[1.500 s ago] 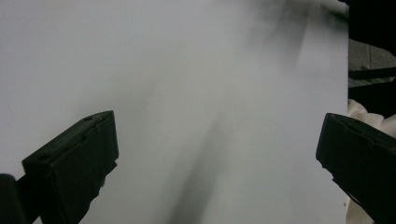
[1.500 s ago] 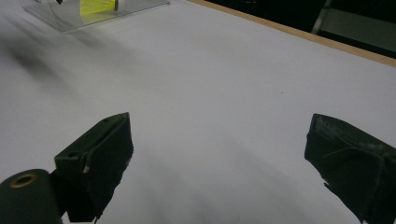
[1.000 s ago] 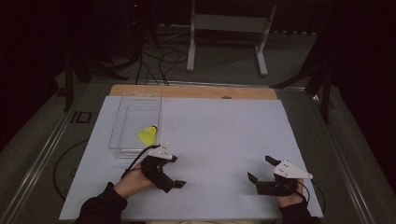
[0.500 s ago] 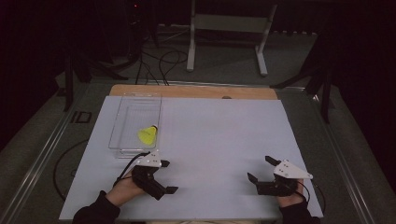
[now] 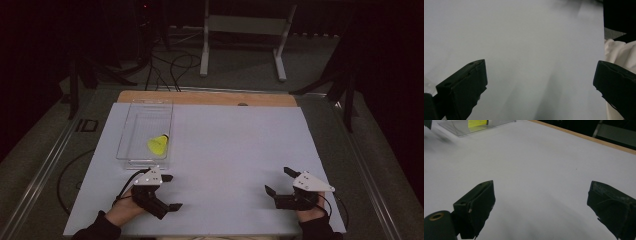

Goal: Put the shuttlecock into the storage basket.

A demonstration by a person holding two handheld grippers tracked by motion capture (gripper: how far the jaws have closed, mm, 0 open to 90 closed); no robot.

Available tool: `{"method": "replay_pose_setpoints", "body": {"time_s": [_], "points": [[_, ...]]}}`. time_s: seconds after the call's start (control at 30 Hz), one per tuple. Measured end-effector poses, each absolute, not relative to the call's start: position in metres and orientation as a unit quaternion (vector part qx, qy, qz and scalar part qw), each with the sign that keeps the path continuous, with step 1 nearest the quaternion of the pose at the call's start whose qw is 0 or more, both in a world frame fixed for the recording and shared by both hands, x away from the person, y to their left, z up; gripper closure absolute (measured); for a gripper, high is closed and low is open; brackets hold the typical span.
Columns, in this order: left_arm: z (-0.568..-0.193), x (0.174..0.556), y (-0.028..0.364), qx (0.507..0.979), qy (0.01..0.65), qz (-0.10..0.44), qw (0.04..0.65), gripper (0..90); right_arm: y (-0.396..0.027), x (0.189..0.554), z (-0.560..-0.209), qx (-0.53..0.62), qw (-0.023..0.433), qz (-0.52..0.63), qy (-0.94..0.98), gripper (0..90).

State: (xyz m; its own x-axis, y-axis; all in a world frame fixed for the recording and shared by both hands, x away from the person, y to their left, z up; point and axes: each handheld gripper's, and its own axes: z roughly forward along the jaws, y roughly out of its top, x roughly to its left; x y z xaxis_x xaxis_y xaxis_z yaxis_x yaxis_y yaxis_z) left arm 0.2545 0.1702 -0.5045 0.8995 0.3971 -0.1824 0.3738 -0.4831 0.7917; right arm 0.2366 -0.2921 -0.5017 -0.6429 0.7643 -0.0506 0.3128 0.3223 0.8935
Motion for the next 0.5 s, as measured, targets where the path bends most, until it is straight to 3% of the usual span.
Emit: {"method": "replay_pose_setpoints", "body": {"time_s": [0.5], "points": [[-0.513,0.242,0.178,0.846,0.245,0.046,0.471,0.0,-0.292,0.237,-0.503,0.349,0.237,0.466,0.777,7.8]]}}
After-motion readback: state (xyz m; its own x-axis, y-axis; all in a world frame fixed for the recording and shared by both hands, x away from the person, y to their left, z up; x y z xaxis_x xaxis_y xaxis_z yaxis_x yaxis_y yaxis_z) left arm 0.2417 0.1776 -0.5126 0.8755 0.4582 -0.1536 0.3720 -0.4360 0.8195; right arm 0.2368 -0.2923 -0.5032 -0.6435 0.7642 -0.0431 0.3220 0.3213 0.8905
